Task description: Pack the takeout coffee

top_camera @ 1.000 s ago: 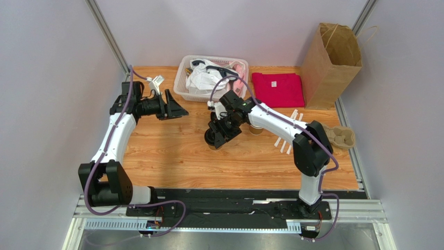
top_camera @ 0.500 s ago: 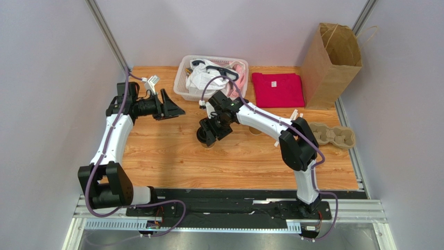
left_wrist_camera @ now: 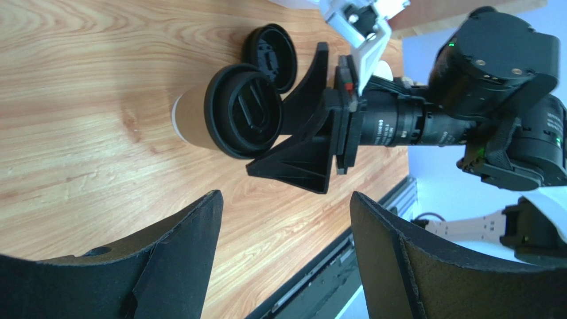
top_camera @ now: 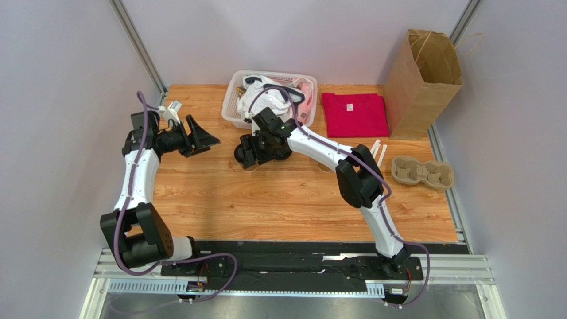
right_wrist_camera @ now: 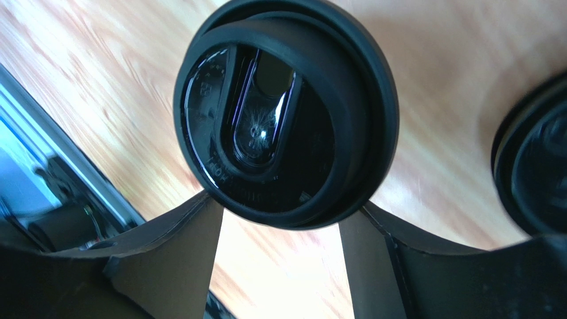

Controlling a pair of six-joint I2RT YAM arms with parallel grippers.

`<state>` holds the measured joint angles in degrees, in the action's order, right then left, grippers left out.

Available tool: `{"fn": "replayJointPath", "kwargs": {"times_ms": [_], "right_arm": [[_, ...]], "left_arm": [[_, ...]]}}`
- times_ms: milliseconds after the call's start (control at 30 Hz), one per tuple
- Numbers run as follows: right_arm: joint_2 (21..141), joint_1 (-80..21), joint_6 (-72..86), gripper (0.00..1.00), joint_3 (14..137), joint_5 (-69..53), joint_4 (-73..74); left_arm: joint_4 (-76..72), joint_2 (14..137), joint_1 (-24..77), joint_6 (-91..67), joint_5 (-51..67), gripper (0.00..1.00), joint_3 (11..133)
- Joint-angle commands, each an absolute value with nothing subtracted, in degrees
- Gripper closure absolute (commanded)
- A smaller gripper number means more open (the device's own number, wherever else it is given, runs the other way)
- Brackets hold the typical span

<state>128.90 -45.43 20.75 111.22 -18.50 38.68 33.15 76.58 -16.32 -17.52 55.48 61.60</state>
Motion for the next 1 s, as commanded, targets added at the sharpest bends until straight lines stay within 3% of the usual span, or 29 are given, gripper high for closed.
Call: {"fn": "replayJointPath", "kwargs": {"times_ms": [0, 133, 267, 367, 500, 767, 967], "right_arm": [[131.1, -44.9, 25.3, 0.33, 115.7, -15.6, 32.9], [133.0, -44.7, 25.8, 0.32, 117.9, -16.3, 31.3], [130.3, -44.3, 24.4, 0.3, 116.8, -20.4, 32.0], [124.7, -43.8, 22.1, 0.29, 113.3, -23.2, 33.0], [118.8, -42.9, 19.3, 0.32, 110.8, -24.0, 33.1], [119.0, -42.3, 21.8, 0.64, 111.7, -27.3, 24.2], [127.2, -42.1, 26.1, 0.72, 117.4, -32.2, 21.2]], "left_arm": [[29.6, 75.1, -17.0, -19.2, 51.6, 0.21, 59.8], [24.4, 74.8, -17.1, -22.6, 51.0, 0.26, 56.5], [21.8, 76.5, -16.9, -23.1, 50.5, 0.44, 57.0], [24.2, 78.3, -16.1, -20.5, 47.6, 0.51, 59.4], [26.5, 79.9, -12.8, -17.7, 42.0, 0.53, 61.6], [27.6, 85.0, -7.3, -16.2, 37.3, 0.63, 64.2], [28.1, 89.9, -5.5, -15.4, 36.4, 0.64, 67.6]]}}
